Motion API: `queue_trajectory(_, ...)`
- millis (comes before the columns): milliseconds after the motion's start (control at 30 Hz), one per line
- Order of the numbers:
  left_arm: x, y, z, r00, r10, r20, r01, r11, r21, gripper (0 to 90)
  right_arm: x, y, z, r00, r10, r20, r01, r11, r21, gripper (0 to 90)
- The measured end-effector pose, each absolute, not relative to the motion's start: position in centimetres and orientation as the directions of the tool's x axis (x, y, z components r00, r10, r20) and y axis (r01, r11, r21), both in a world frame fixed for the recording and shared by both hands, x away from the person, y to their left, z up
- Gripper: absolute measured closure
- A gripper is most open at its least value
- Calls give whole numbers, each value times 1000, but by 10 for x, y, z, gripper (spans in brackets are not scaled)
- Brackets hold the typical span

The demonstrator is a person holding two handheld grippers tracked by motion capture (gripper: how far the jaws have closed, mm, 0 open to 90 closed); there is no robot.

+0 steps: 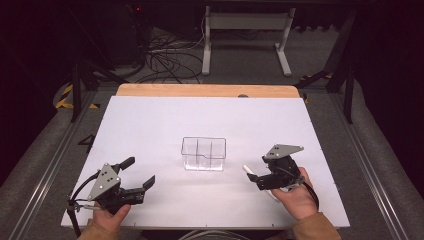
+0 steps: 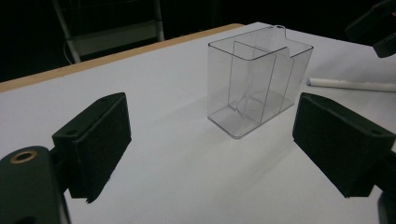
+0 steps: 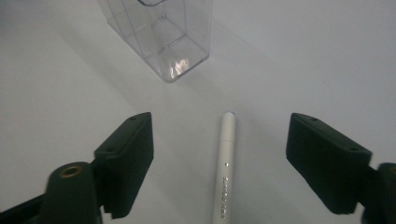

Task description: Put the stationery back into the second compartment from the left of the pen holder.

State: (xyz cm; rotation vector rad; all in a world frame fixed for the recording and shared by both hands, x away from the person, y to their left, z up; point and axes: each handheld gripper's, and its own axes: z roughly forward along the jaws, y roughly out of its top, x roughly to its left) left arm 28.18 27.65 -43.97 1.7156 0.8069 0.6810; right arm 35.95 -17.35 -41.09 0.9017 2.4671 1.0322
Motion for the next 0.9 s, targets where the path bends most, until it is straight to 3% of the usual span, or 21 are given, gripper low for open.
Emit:
queue_trajectory(300,282,276,-440,607,794,47,184,-198,963,122,363,-167,-417,-722,689,-69,503,590,631,406)
queue_trajectory(900,282,275,-440,608,792,51,182,-202,962,122,375,-159,-433,-654,757,-19,657,580,482,538)
